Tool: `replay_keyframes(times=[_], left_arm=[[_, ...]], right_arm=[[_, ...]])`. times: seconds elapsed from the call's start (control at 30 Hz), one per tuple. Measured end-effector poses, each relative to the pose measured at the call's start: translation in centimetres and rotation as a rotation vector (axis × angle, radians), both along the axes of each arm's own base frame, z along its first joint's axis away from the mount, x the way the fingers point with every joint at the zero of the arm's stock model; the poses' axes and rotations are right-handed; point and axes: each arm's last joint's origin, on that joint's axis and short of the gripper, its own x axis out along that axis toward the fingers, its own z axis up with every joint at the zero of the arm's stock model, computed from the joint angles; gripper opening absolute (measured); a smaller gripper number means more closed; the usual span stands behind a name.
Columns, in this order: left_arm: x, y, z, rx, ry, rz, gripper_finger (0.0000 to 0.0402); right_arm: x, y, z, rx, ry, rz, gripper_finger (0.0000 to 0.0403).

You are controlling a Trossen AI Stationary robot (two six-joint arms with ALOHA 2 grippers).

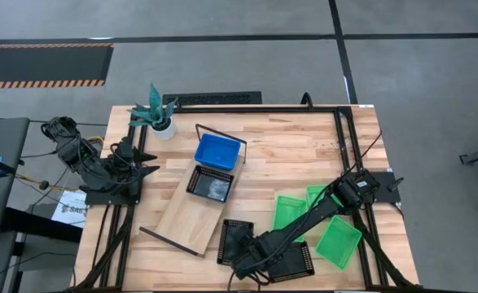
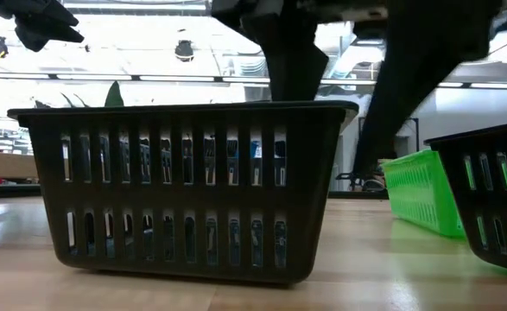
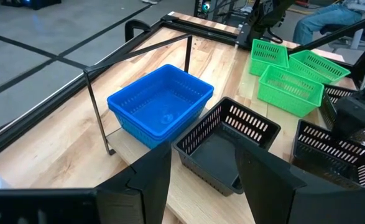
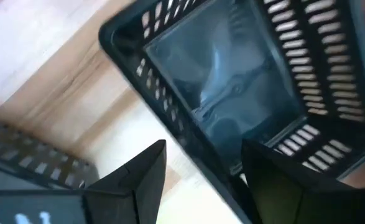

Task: Stack baskets on shelf by color
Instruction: Stack the left black bin on top of the black bin on the shelf

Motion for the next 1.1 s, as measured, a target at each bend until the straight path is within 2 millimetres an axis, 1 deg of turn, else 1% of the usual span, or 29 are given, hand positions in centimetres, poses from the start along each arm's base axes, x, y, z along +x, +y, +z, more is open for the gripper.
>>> replay_keyframes(times=[0.1, 0.2, 0.43, 0.53, 0.57, 0.73, 0.8, 0.93, 1.1], left_arm=[[0.0, 0.0, 0.0, 0.0, 0.0, 0.0, 0.0169], [0.0, 0.0, 0.0, 0.0, 0.0, 0.0, 0.0169], [0.0, 0.0, 0.0, 0.0, 0.0, 0.0, 0.0169], [0.0, 0.0, 0.0, 0.0, 0.001, -0.001, 0.0169], [0.0, 0.0, 0.0, 0.0, 0.0, -0.001, 0.0169], [0.0, 0.0, 0.0, 0.001, 0.001, -0.002, 0.0169], [0.0, 0.0, 0.0, 0.002, 0.001, -0.003, 0.0169], [0.0, 0.0, 0.0, 0.002, 0.002, -0.002, 0.0169], [0.0, 0.0, 0.0, 0.0, 0.004, -0.006, 0.0169]], right_arm=[[0.0, -0.1, 0.0, -0.002, 0.0, 0.003, 0.021], [0.0, 0.0, 0.0, 0.0, -0.002, 0.004, 0.0178], [0.0, 0.1, 0.0, 0.013, 0.007, 0.006, 0.0066], [-0.1, 0.2, 0.0, 0.034, 0.007, -0.041, 0.0021], [-0.1, 0.2, 0.0, 0.043, 0.002, -0.067, 0.0013], [-0.1, 0.4, 0.4, 0.08, -0.026, -0.165, 0.0017], [-0.1, 0.6, 0.9, 0.089, -0.049, -0.204, 0.001], [0.2, 0.8, 2.8, 0.138, -0.082, -0.291, 0.0007], [0.2, 0.7, 6.2, 0.183, -0.11, -0.373, 0.0003]])
